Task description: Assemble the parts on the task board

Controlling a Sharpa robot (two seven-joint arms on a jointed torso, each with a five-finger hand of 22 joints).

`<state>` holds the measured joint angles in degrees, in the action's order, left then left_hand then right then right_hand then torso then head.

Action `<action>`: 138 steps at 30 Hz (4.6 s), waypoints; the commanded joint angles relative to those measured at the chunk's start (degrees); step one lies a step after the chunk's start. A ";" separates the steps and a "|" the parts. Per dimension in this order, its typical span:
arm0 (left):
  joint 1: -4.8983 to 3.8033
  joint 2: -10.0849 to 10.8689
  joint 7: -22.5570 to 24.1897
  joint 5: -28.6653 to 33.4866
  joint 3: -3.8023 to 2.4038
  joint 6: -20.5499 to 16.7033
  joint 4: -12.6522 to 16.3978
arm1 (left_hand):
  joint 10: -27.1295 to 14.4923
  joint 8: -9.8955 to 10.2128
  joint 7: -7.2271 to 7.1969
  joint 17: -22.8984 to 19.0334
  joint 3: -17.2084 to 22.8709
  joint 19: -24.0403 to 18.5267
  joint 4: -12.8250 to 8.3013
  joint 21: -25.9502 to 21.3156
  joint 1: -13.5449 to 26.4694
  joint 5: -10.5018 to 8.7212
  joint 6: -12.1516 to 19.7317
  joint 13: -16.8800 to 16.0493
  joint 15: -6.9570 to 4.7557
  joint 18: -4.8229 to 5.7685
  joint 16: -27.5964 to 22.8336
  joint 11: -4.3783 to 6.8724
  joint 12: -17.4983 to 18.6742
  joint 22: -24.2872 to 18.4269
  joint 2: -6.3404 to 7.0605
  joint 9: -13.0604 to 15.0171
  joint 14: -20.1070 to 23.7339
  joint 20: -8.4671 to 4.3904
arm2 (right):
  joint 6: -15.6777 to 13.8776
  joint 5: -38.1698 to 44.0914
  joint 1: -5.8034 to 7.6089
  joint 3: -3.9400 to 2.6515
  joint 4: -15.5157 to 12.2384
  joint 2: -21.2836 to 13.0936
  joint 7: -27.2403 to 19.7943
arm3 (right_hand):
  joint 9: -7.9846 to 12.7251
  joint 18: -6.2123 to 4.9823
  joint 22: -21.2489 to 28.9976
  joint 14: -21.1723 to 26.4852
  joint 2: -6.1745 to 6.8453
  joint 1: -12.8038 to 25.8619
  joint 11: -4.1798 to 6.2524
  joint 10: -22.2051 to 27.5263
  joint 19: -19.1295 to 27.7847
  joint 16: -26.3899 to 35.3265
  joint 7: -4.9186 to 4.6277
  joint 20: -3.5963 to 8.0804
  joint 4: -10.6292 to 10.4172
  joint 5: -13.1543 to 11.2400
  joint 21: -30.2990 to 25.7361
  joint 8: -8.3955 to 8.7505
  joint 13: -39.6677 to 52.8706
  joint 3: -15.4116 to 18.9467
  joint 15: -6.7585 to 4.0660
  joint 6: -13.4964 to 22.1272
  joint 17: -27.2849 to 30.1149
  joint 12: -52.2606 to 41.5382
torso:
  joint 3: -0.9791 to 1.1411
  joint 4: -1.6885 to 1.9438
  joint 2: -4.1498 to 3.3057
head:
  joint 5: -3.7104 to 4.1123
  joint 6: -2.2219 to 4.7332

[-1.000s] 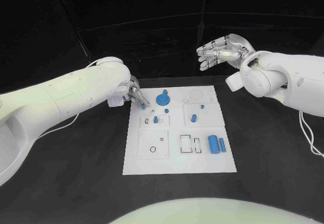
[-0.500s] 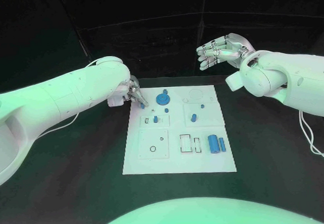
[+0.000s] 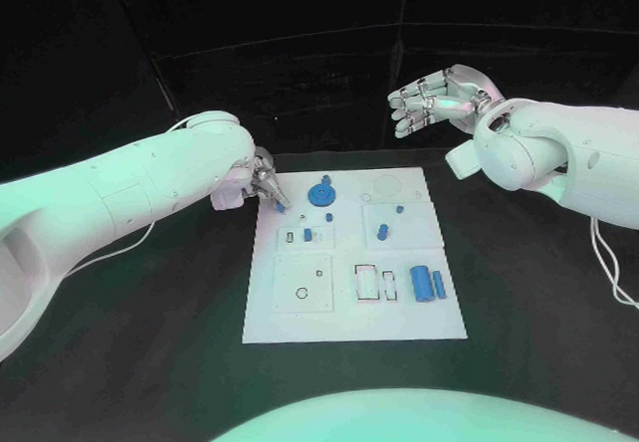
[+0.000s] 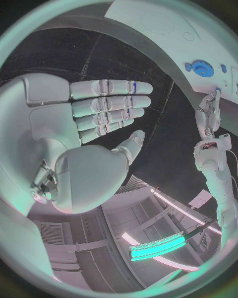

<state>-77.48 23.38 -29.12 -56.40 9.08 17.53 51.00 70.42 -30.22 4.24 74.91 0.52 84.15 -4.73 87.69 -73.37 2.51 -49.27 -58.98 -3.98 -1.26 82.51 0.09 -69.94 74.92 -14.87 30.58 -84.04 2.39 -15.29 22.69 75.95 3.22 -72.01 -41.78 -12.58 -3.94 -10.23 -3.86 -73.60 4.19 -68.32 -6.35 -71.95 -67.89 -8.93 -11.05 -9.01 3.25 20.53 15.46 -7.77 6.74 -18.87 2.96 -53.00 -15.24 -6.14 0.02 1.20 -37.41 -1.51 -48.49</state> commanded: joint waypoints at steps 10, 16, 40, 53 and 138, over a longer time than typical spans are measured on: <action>-0.71 7.75 -0.12 6.18 -0.02 -8.72 10.30 | 0.84 -1.91 -0.39 8.42 8.42 4.57 -5.01 0.41 3.76 0.18 0.87 -0.14 -0.28 0.55 -0.20 0.42 0.34 12.28 0.24 3.42 -4.28 -0.49 | 0.38 -0.29 0.12 -0.04 0.38 -0.20 -0.53 | -0.02 -0.28 0.07 -0.07 -0.17 -0.11 -0.18 -0.03 -0.37 0.35 -0.09 -0.07 -0.28 0.38 -0.34 -0.16 -0.09 0.04 0.21 0.39 -0.09 0.38 | 0.10 0.47 0.25 | 0.43 -0.02; -0.75 11.30 -0.02 6.43 0.01 -12.59 16.46 | 1.16 -2.42 -0.47 8.36 11.60 4.66 -6.27 0.52 5.87 0.18 1.12 -0.32 -0.34 0.59 -0.26 0.47 0.24 12.47 1.00 4.05 -4.30 -0.53 | 0.37 -0.29 0.12 -0.04 0.55 -0.29 -0.54 | -0.02 -0.28 0.07 -0.07 -0.17 -0.11 -0.18 -0.03 -0.37 0.35 -0.09 -0.07 -0.28 0.38 -0.34 -0.16 -0.09 0.04 0.21 0.39 -0.09 0.38 | 0.05 0.43 0.21 | 0.29 -0.05; 1.64 15.83 0.07 0.60 0.14 -15.65 27.49 | 1.62 -3.38 -0.55 8.47 18.79 4.78 -7.79 0.67 9.89 0.17 1.46 -0.51 -0.47 0.65 -0.09 0.58 0.13 12.72 3.01 5.25 -4.36 -0.67 | 0.84 0.00 0.10 -0.04 1.17 -0.06 -0.49 | -0.02 -0.28 0.06 -0.09 -0.22 -0.07 -0.18 -0.04 -0.43 0.38 -0.09 -0.07 -0.38 0.41 -0.44 -0.17 -0.09 0.08 0.22 0.39 -0.10 0.39 | 0.04 0.26 0.13 | -0.55 -0.41; 2.35 15.44 -0.41 -0.81 0.15 -14.79 27.16 | 1.60 -3.41 -0.55 8.46 19.04 4.76 -7.79 0.65 10.03 0.17 1.46 -0.49 -0.48 0.64 -0.10 0.58 0.16 12.69 3.08 5.28 -4.36 -0.67 | 1.29 0.20 0.10 -0.03 1.19 -0.04 -0.50 | -0.02 -0.29 0.06 -0.10 -0.24 -0.10 -0.17 -0.05 -0.44 0.38 -0.08 -0.07 -0.39 0.43 -0.46 -0.18 -0.09 0.07 0.22 0.39 -0.11 0.39 | 0.02 0.27 0.12 | -0.48 -0.66; 2.78 13.24 -2.25 -2.59 1.32 -7.89 25.79 | 1.77 -5.07 -1.10 8.42 21.15 4.77 -7.36 0.63 13.43 0.16 0.15 -0.32 -0.70 0.64 -0.14 0.93 0.27 12.71 6.65 6.48 -4.34 -0.82 | 1.87 0.41 0.07 -0.03 1.26 0.13 -0.52 | -0.03 -0.30 0.06 -0.13 -0.29 -0.18 -0.15 -0.06 -0.50 0.40 -0.06 -0.06 -0.40 0.46 -0.54 -0.21 -0.09 0.04 0.20 0.37 -0.12 0.40 | 0.10 0.26 0.13 | -0.26 -1.51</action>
<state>-74.98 36.67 -30.72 -58.50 10.13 7.38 76.83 71.97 -35.05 3.28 74.91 20.62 84.11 -11.10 88.19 -60.28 2.43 -48.47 -59.25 -4.39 -1.26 82.50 0.81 -69.63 74.91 -8.32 37.04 -84.04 2.01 -13.87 23.12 75.90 3.23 -70.72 -41.64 -12.56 -3.94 -10.24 -3.86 -73.61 4.19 -68.32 -6.35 -71.95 -67.89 -8.66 -11.05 -9.01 3.25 20.80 15.25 -7.77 6.72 -18.87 2.97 -53.00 -15.30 -5.92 0.08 1.47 -37.26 -1.83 -50.01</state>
